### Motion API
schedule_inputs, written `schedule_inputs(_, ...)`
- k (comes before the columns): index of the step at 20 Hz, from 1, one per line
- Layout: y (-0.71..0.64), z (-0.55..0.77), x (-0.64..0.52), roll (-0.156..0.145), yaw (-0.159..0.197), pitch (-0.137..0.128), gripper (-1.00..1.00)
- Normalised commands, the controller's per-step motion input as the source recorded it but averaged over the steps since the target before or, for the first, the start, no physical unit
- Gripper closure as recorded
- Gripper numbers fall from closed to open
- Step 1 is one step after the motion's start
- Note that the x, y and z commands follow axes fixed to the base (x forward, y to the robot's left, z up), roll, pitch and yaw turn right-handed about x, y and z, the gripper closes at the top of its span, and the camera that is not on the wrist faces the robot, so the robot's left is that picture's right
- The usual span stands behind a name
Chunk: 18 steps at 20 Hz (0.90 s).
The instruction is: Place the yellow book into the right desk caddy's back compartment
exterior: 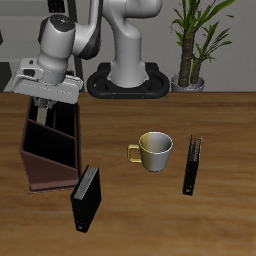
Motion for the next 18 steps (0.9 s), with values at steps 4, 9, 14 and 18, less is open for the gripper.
schedule_inputs(4,0.01,-0.08,0.05,-0.035,-0.001,0.021,-1.0)
schedule_inputs(9,0.01,-0.02,0.06,-0.007,-0.014,0.017,-1.0)
schedule_inputs(14,0.06,0.07,0.06,0.001,-0.013,-0.018,-1.0)
schedule_inputs(18,0.08,0.13,0.02,0.005,-0.018,-0.014,-1.0)
